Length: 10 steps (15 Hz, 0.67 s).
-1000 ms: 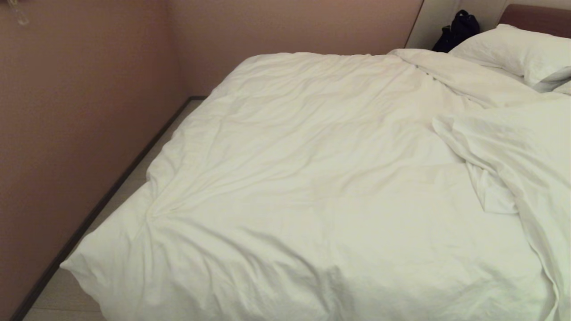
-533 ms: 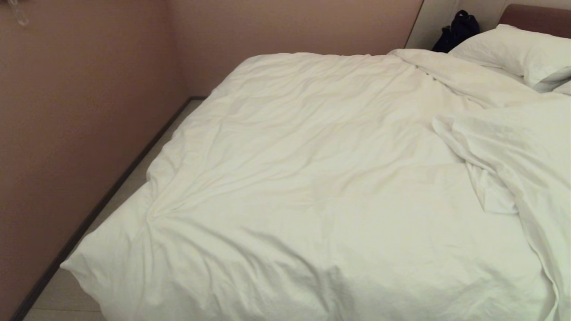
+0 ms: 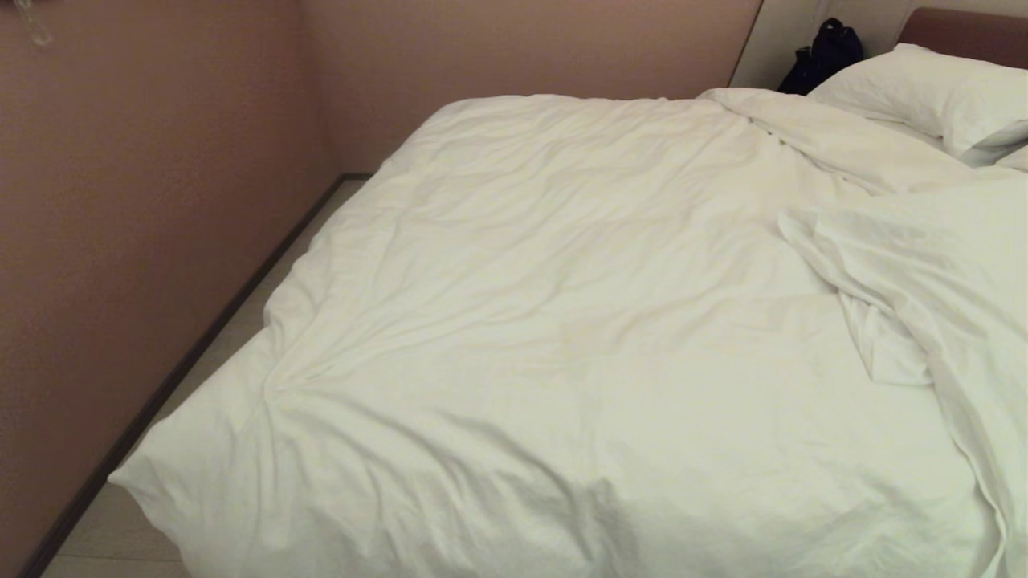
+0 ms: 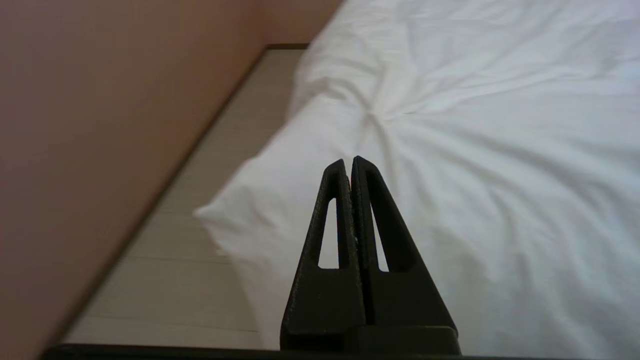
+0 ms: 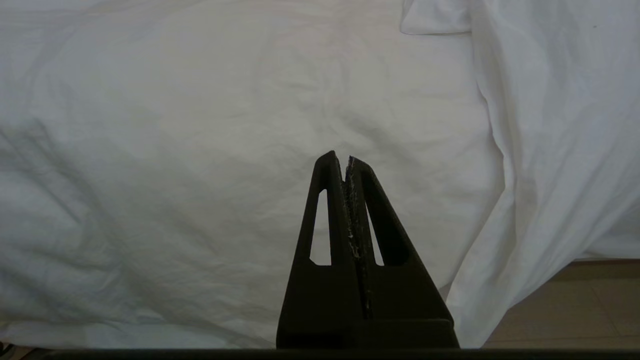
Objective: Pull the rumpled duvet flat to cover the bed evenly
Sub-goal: Hold the folded corner of the quilt
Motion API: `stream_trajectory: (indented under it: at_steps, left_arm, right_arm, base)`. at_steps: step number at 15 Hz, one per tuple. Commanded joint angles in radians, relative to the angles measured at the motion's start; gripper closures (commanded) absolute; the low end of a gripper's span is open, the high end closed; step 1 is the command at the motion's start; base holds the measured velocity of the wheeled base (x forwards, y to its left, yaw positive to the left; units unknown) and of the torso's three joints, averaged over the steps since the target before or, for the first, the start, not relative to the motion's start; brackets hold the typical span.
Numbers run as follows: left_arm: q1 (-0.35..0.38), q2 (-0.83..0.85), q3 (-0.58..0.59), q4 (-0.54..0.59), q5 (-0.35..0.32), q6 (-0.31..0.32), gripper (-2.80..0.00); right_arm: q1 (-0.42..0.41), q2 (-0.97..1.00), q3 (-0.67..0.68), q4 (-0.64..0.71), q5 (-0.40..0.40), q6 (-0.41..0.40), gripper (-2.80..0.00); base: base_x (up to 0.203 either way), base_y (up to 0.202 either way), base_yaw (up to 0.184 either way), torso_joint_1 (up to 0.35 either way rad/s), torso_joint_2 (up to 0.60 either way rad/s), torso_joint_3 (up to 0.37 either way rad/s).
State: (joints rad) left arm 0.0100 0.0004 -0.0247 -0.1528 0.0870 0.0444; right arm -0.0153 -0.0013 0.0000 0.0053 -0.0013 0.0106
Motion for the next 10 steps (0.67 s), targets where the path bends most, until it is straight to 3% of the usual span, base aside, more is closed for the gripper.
stream_trajectory:
  at_steps: [1, 5, 10]
  left_arm:
    - [0.001, 0.000, 0.025, 0.012, -0.029, -0.058, 0.00]
    - [0.000, 0.000, 0.025, 0.105, -0.113, -0.132, 0.00]
    - [-0.001, 0.000, 0.025, 0.121, -0.085, -0.104, 0.00]
  right_arm:
    - [0.000, 0.001, 0.000, 0.000, 0.000, 0.000, 0.00]
    - [0.000, 0.001, 0.000, -0.001, 0.001, 0.000, 0.00]
    - [0.000, 0.001, 0.000, -0.001, 0.000, 0.000, 0.00]
  base:
    - [0.000, 0.000, 0.000, 0.000, 0.00, 0.000]
    - [0.000, 0.000, 0.000, 0.000, 0.00, 0.000]
    - [0.000, 0.000, 0.000, 0.000, 0.00, 0.000]
